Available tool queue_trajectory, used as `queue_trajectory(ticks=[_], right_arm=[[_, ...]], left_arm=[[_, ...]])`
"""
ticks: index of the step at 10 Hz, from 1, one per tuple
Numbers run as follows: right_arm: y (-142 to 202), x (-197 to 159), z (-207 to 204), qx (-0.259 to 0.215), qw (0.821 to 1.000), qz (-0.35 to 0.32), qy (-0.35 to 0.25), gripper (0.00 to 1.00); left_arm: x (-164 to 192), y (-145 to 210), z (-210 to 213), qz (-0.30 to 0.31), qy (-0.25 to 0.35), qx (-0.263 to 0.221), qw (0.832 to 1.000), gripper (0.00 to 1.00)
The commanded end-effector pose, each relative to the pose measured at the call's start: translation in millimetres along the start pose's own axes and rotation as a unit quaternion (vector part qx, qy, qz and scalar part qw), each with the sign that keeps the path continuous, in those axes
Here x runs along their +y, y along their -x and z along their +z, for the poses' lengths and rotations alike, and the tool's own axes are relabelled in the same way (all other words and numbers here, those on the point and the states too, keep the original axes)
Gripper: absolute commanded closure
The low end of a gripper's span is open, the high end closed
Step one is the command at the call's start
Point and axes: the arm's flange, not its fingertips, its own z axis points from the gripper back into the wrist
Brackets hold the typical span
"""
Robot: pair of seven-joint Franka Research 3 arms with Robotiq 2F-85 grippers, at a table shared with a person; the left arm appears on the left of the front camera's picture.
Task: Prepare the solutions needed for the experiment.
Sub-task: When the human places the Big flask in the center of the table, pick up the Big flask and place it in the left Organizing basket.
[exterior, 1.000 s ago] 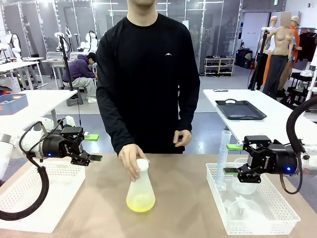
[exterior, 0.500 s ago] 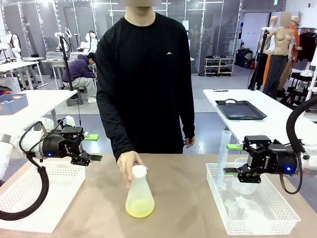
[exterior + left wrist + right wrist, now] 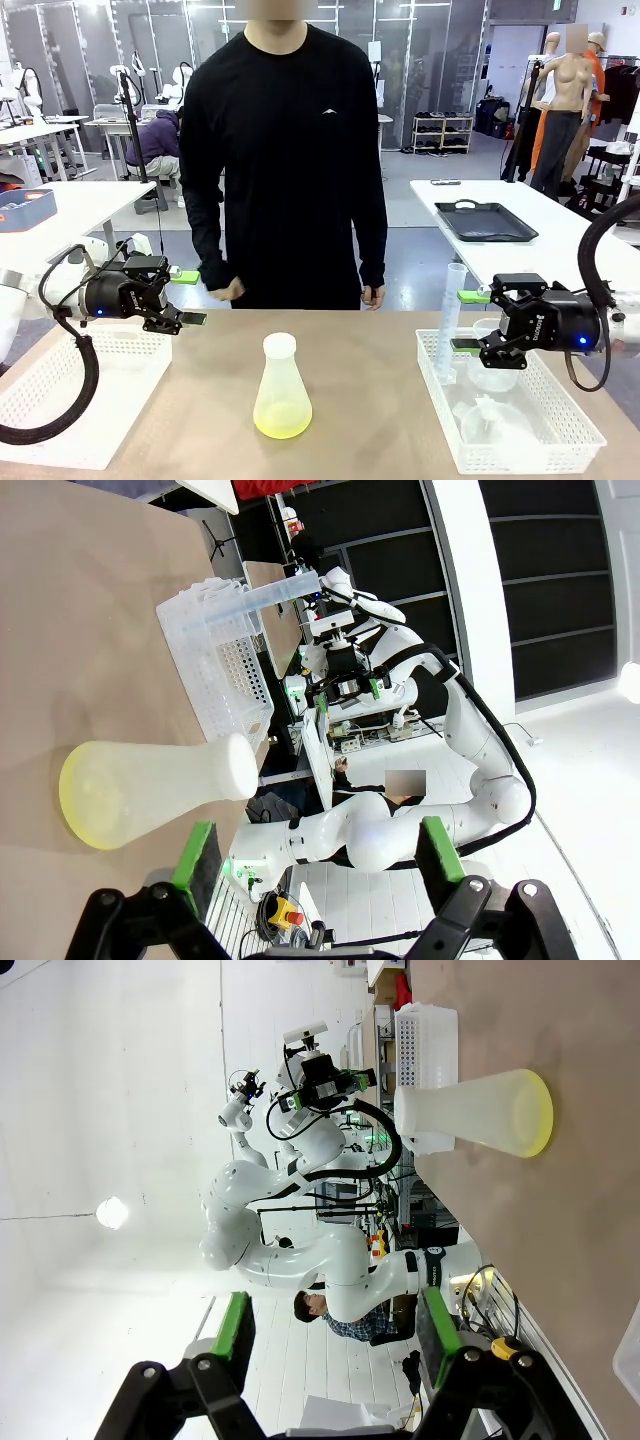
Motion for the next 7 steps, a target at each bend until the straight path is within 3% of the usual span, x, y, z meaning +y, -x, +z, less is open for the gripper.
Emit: queue_trajectory(ticks=[1,2,4,5,6,7], right_arm=[[0.6,-0.3,-0.8,-0.004,1.000,-0.002,-0.003,0.18],[0.6,-0.3,-0.8,-0.004,1.000,-0.002,-0.003,0.18],[0.6,-0.3,-0.8,-0.004,1.000,-0.002,-0.003,0.18],[0.6,-0.3,-0.8,-0.004,1.000,-0.002,-0.003,0.18],[0.6,-0.3,-0.8,-0.004,1.000,-0.002,-0.003,0.18],[0.6,-0.3,-0.8,-0.004,1.000,-0.002,-0.003,0.18]], left_arm=[[0.0,0.0,0.0,0.000,0.000,0.000,1.000,0.00],[-4.5,2.7,0.0,-0.074,-0.022,0.026,0.997,0.00],[-14.3,5.0,-2.2,-0.180,-0.009,0.021,0.983,0.00],[-24.8,6.9,-3.8,-0.256,-0.044,0.033,0.965,0.00],[-36.2,9.2,-4.5,-0.326,-0.022,0.049,0.944,0.00],[-43.3,11.4,-2.3,-0.393,-0.057,0.060,0.916,0.00]])
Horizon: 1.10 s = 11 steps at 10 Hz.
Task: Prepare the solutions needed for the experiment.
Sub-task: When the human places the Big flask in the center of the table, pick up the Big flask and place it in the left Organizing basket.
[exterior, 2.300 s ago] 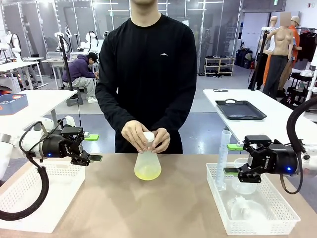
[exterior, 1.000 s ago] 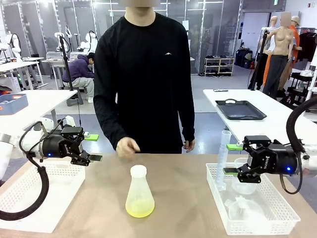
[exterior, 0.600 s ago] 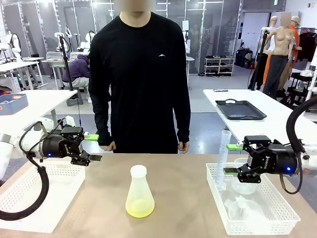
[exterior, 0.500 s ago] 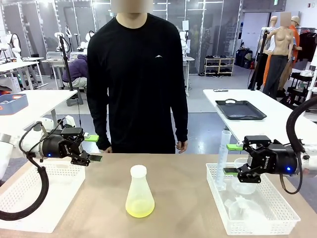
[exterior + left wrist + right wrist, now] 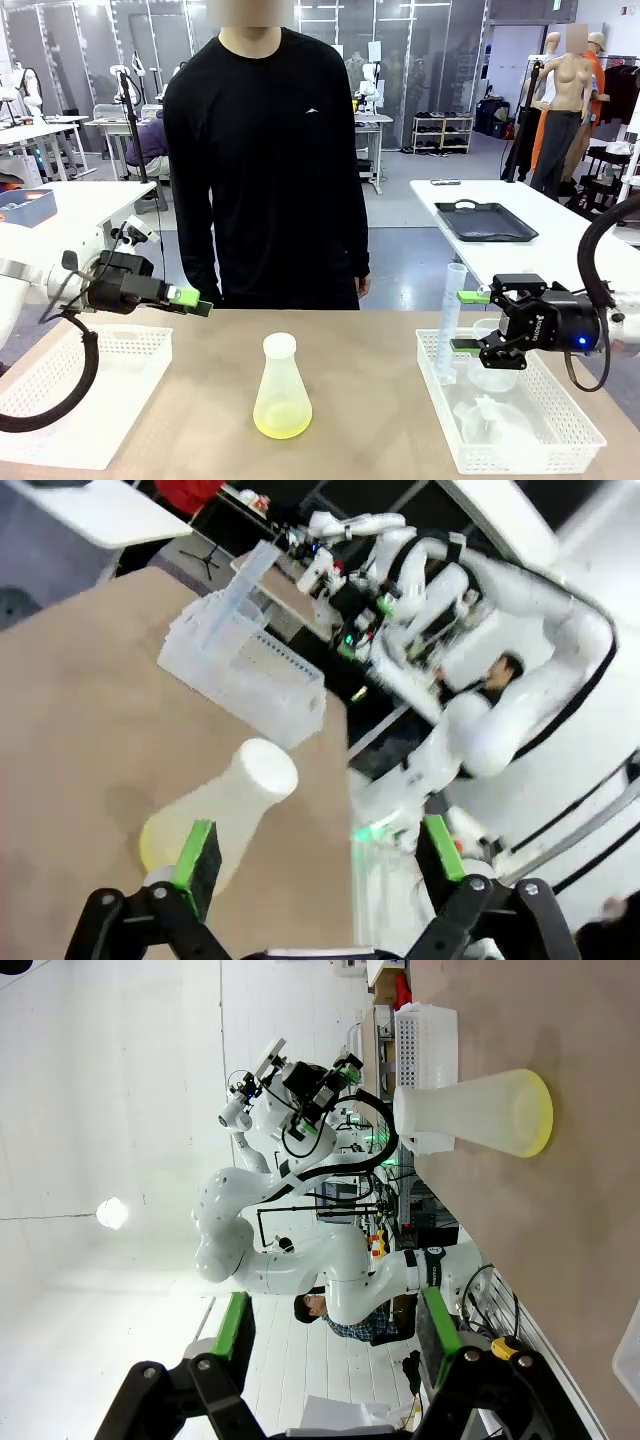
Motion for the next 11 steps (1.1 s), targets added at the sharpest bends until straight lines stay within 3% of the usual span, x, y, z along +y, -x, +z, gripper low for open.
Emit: queue_trajectory(ticks=[1,3,4,9,11], right_arm=[[0.6,0.2,-0.7,-0.004,1.000,-0.001,-0.003,0.18],[0.6,0.2,-0.7,-0.004,1.000,-0.001,-0.003,0.18],[0.6,0.2,-0.7,-0.004,1.000,-0.001,-0.003,0.18],[0.6,0.2,-0.7,-0.004,1.000,-0.001,-0.003,0.18],[0.6,0.2,-0.7,-0.004,1.000,-0.001,-0.003,0.18]], left_arm=[[-36.5,-5.5,12.5,-0.123,-0.051,0.029,0.991,0.00],[-38.0,-7.9,16.6,-0.135,-0.066,0.021,0.988,0.00],[-4.7,-5.1,1.7,-0.105,-0.025,0.040,0.993,0.00],[-4.7,1.4,1.0,-0.103,-0.032,0.047,0.993,0.00],[0.7,-10.7,6.6,-0.232,-0.082,0.080,0.966,0.00]])
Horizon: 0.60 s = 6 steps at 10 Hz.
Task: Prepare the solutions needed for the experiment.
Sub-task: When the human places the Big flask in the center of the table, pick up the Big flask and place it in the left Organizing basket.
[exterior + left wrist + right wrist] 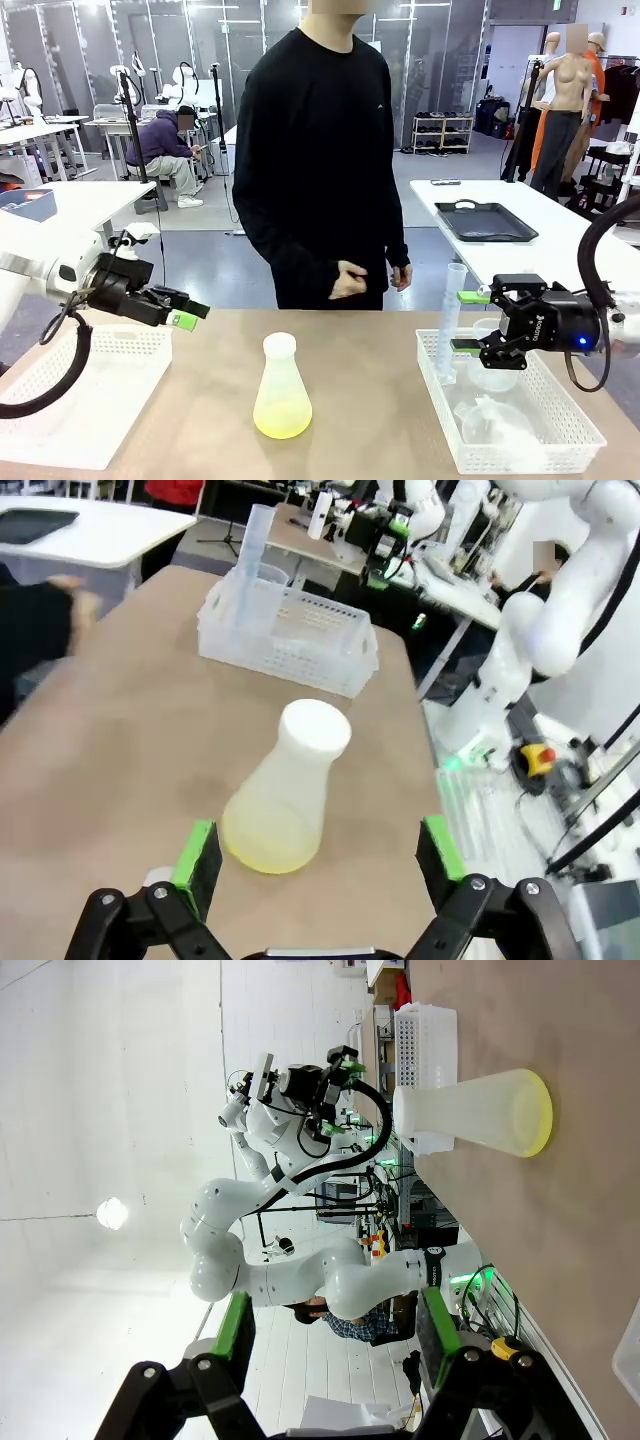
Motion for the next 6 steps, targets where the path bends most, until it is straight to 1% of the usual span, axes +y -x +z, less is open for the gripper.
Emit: queue_trajectory(ticks=[1,2,3,4,5,6], right_arm=[[0.6,0.3,-0.8,-0.004,1.000,-0.001,-0.003,0.18],[0.6,0.3,-0.8,-0.004,1.000,-0.001,-0.003,0.18],[0.6,0.3,-0.8,-0.004,1.000,-0.001,-0.003,0.18],[0.6,0.3,-0.8,-0.004,1.000,-0.001,-0.003,0.18],[0.6,0.3,-0.8,-0.004,1.000,-0.001,-0.003,0.18],[0.6,0.3,-0.8,-0.004,1.000,-0.001,-0.003,0.18]], left_arm=[[3.8,-4.0,4.0,-0.164,-0.037,0.042,0.985,0.00],[11.8,1.1,5.1,-0.201,-0.068,0.057,0.975,0.00],[13.9,4.2,1.5,-0.227,-0.048,0.030,0.972,0.00],[10.3,5.2,-1.3,-0.257,-0.073,0.022,0.963,0.00],[13.5,5.3,1.4,-0.253,-0.078,-0.008,0.964,0.00],[12.2,-4.6,8.7,-0.229,-0.051,0.046,0.971,0.00]])
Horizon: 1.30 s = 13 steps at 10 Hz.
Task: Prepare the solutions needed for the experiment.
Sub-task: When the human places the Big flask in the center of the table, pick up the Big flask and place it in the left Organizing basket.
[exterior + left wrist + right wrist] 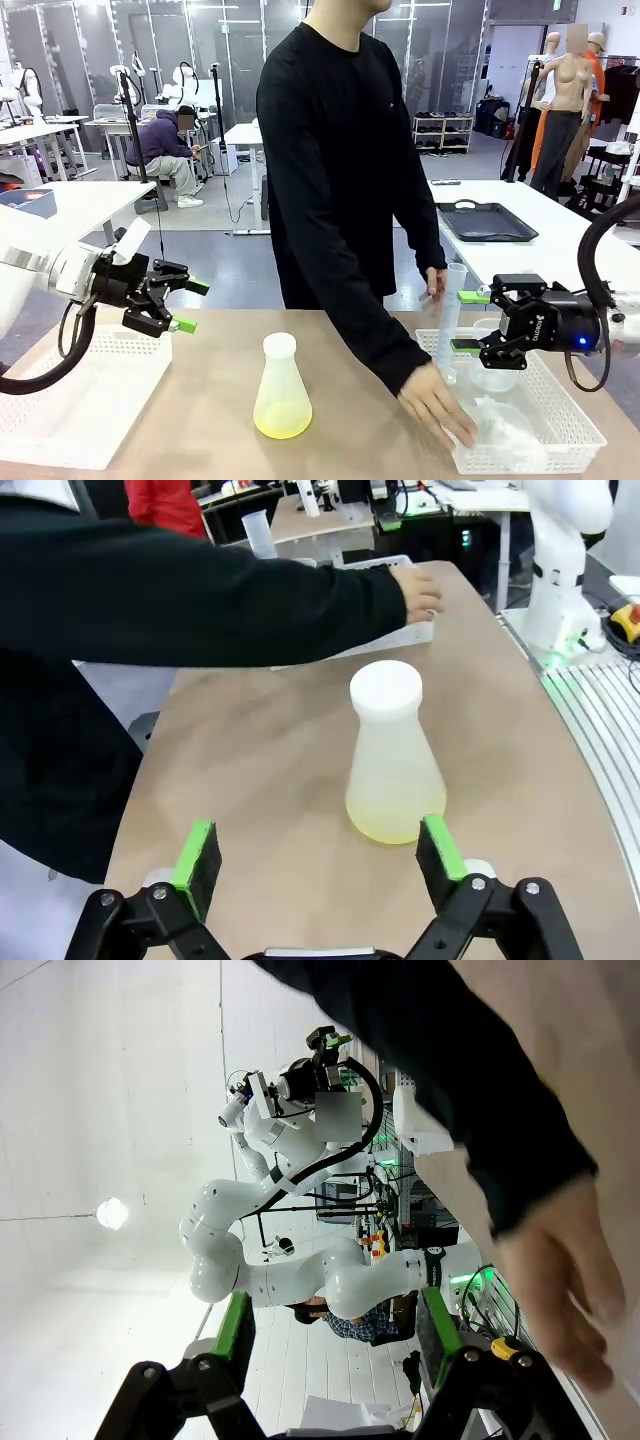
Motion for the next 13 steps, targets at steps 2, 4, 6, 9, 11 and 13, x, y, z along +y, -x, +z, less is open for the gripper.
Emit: queue_trajectory(ticks=[2,4,6,9,11,13], right_arm=[[0.6,0.4,-0.9,-0.004,1.000,-0.001,-0.003,0.18],[0.6,0.4,-0.9,-0.004,1.000,-0.001,-0.003,0.18],[0.6,0.4,-0.9,-0.004,1.000,-0.001,-0.003,0.18],[0.6,0.4,-0.9,-0.004,1.000,-0.001,-0.003,0.18],[0.6,0.4,-0.9,-0.004,1.000,-0.001,-0.003,0.18],[0.6,0.4,-0.9,-0.004,1.000,-0.001,-0.003,0.18]], left_arm=[[0.1,-2.5,1.6,0.017,0.019,0.019,0.999,0.00],[3.1,4.0,-11.5,0.026,0.031,-0.021,0.999,0.00],[12.8,-1.2,-39.5,-0.006,0.045,-0.064,0.997,0.00],[27.4,-6.6,-71.6,-0.024,0.072,-0.105,0.992,0.00],[36.4,-10.1,-91.4,-0.030,0.095,-0.132,0.986,0.00],[42.3,-6.2,-107.0,-0.025,0.111,-0.166,0.980,0.00]])
